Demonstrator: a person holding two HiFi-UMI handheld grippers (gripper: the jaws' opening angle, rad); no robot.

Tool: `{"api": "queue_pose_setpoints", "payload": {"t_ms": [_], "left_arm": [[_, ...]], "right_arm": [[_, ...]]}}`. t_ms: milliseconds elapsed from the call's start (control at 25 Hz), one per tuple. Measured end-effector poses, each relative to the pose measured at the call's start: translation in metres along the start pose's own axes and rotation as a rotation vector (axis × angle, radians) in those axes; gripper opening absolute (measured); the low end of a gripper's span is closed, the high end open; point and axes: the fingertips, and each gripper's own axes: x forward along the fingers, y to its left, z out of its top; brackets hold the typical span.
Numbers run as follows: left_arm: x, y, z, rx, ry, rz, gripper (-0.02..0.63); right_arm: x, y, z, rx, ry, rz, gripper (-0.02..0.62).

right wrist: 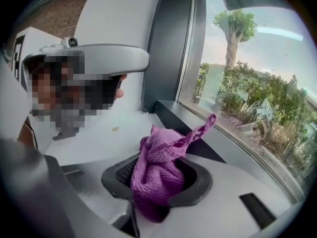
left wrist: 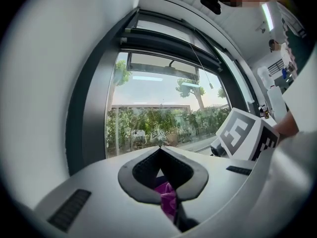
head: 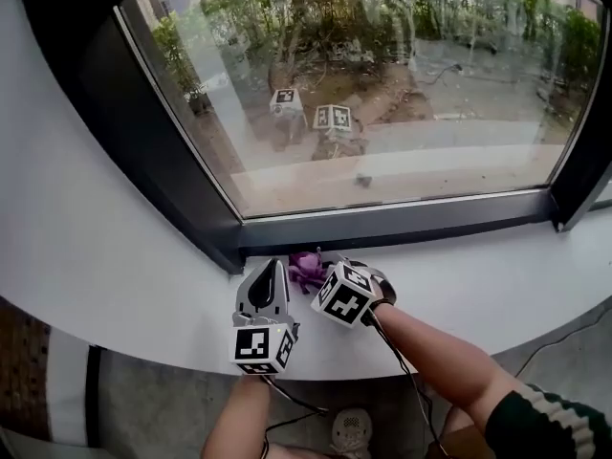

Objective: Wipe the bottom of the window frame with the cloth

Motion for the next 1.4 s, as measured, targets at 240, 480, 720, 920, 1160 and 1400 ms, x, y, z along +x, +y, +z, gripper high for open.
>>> {"api": "queue_pose_setpoints", "payload": {"t_ms": [240, 480, 720, 920, 1160, 1400], "left_arm": [[0.006, 0.008, 0.014, 0.017, -0.011, -0.024, 0.003], [0.02, -0.038, 0.005, 0.039, 0.002, -0.09, 0.003], [0.03, -0.08, 0.007, 0.022, -0.011, -0.136, 0.003], [0.032, -0.097, 0.01, 0.016, -0.011, -0.142, 0.003], [0.037, -0.119, 0.012, 0.015, -0.015, -0.164, 0.003], [0.047, -0.148, 0.009, 0.013, -0.014, -0.184, 0.003]], "right_arm": [[-0.007, -0.003, 0.006, 0.043, 0.029, -0.025, 0.144], [-0.032, -0.018, -0.016, 0.066, 0.034, -0.056, 0.144], [-0.06, -0.034, -0.044, 0.077, 0.044, -0.095, 0.144], [-0.079, -0.045, -0.063, 0.096, 0.055, -0.13, 0.144], [-0.102, -0.056, -0.084, 0.109, 0.065, -0.166, 0.144], [-0.132, -0.07, -0.11, 0.14, 0.071, -0.204, 0.144]]}}
